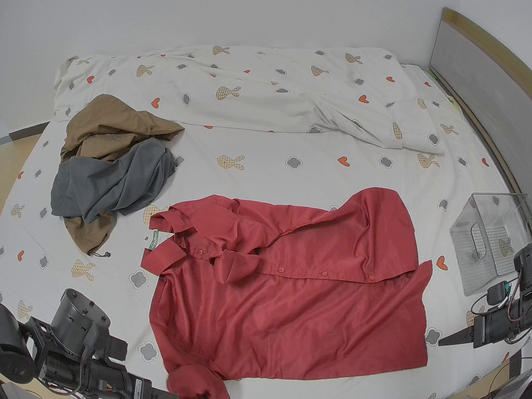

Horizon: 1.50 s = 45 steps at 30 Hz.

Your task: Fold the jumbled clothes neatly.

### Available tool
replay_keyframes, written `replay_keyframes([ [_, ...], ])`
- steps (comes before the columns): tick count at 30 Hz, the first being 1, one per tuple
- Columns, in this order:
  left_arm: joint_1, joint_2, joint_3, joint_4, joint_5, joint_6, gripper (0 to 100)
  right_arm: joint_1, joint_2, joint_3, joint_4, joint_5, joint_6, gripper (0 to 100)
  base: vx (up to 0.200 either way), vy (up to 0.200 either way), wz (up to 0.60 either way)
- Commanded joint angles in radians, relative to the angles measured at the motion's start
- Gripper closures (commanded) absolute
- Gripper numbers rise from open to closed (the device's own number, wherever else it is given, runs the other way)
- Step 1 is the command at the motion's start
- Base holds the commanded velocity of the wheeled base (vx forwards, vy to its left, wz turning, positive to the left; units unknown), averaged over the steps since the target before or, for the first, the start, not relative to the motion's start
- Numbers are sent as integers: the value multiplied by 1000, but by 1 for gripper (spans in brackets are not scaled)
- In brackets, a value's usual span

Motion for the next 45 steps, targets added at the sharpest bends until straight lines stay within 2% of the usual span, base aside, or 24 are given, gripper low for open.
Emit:
replay_keyframes([
  [1, -3, -25, 21, 1, -2, -13, 0, -11, -16, 23, 0, 0, 0, 0, 0, 0, 0],
  [6, 48, -130, 58, 14, 7, -12, 0, -82, -59, 26, -2, 1, -1, 0, 0, 0, 0],
  [11, 155, -175, 18, 19, 15, 11, 0, -79, -82, 3, -12, 7, 2, 0, 0, 0, 0],
  [13, 155, -175, 18, 19, 15, 11, 0, -79, -82, 3, -12, 7, 2, 0, 0, 0, 0],
  [14, 176, -166, -13, 5, 6, 48, 0, -71, -78, -19, -14, 20, 3, 0, 0, 0, 0],
  [16, 170, -150, -44, -15, -14, 74, 0, -54, -74, -26, -17, 44, 5, 0, 0, 0, 0],
  [20, 135, -46, -132, -59, -118, 119, 0, -5, -71, -45, -17, 70, 11, 0, 0, 0, 0],
  [21, 135, -46, -132, -59, -118, 119, 0, -5, -71, -45, -17, 70, 11, 0, 0, 0, 0],
  [24, 49, 155, -243, -61, -120, 116, 0, 29, -71, -63, -17, 70, 16, 0, 0, 0, 0],
  [25, 49, 155, -243, -61, -120, 116, 0, 29, -71, -63, -17, 70, 16, 0, 0, 0, 0],
  [26, 9, 262, -289, -62, -86, 110, 0, 50, -73, -74, -19, 72, 23, 0, 0, 0, 0],
  [27, 5, 276, -297, -62, -80, 108, 0, 55, -73, -77, -19, 72, 28, 0, 0, 0, 0],
  [29, -35, 386, -344, -64, 3, 70, 0, 110, -79, -105, -26, 89, 117, 0, 0, 0, 0],
  [31, -41, 434, -363, -76, 44, 34, 0, 156, -82, -122, -62, 96, 209, 0, 0, 0, 0],
  [32, -41, 434, -363, -76, 44, 34, 0, 156, -82, -122, -62, 96, 209, 0, 0, 0, 0],
  [33, -44, 474, -358, -105, 64, 11, 0, 207, -81, -131, -146, 96, 342, 0, 0, 0, 0],
  [34, -44, 482, -350, -110, 66, 8, 0, 230, -79, -131, -192, 96, 394, 0, 0, 0, 0],
  [35, -44, 482, -347, -110, 66, 8, 0, 236, -78, -131, -204, 96, 405, 0, 0, 0, 0],
  [37, -44, 475, -306, -113, 67, 8, 0, 291, -71, -128, -292, 89, 480, 0, 0, 0, 0],
  [42, -43, 471, -244, -124, 86, 5, 0, 329, -67, -138, -316, 87, 494, 0, 0, 0, 0],
  [45, -41, 452, -91, -266, 135, 8, 0, 346, -64, -195, -315, 86, 496, 0, 0, 0, 0],
])
